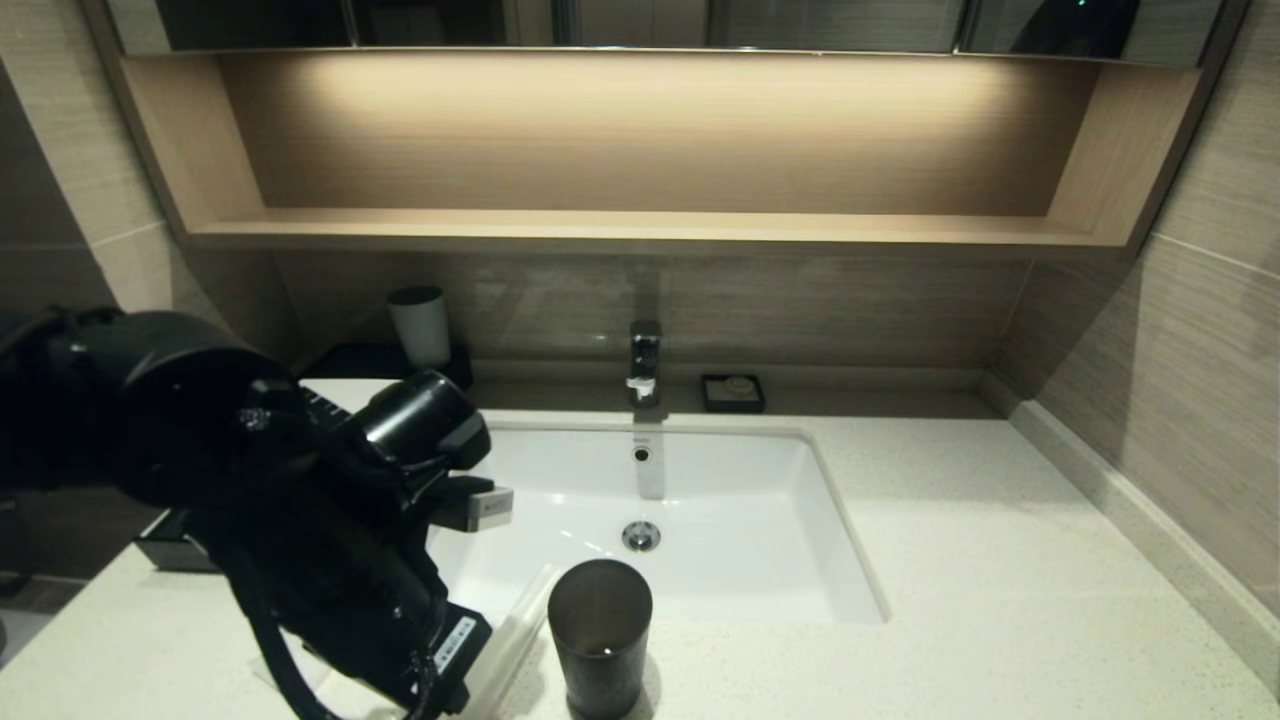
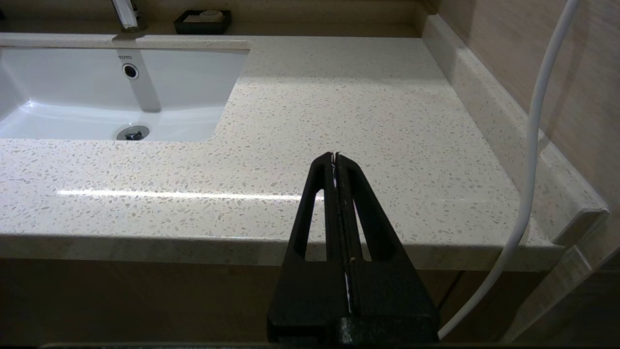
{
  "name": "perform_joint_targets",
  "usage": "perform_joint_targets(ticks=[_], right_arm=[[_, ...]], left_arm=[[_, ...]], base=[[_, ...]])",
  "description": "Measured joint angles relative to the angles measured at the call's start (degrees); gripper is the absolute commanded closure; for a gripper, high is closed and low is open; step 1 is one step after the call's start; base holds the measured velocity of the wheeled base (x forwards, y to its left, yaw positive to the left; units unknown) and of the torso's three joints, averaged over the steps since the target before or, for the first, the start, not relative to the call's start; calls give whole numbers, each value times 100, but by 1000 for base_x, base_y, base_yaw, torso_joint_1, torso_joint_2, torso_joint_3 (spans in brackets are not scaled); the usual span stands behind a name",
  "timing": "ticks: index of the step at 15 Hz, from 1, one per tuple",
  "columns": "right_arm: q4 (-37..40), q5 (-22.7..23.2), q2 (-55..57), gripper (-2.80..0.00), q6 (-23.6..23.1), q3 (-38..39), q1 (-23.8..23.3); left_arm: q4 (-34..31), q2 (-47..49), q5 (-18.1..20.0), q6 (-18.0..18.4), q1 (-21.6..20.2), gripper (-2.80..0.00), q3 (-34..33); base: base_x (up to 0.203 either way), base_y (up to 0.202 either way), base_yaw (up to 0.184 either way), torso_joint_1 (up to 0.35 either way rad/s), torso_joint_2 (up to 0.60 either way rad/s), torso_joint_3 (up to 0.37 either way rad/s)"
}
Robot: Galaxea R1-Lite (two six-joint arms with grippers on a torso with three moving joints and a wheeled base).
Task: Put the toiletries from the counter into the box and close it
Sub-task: Pick up the bathroom toiletry
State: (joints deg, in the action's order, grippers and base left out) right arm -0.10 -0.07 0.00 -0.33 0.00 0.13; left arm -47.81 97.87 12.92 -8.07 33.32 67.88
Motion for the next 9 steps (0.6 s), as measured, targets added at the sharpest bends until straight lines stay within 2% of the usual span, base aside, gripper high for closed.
perform_joint_targets(ticks=[9], right_arm=[[2,-2,0,0,0,0,0]], left_arm=[[2,119,-162,-48,-127,0,67]], base=[[0,0,0,0,0,0]])
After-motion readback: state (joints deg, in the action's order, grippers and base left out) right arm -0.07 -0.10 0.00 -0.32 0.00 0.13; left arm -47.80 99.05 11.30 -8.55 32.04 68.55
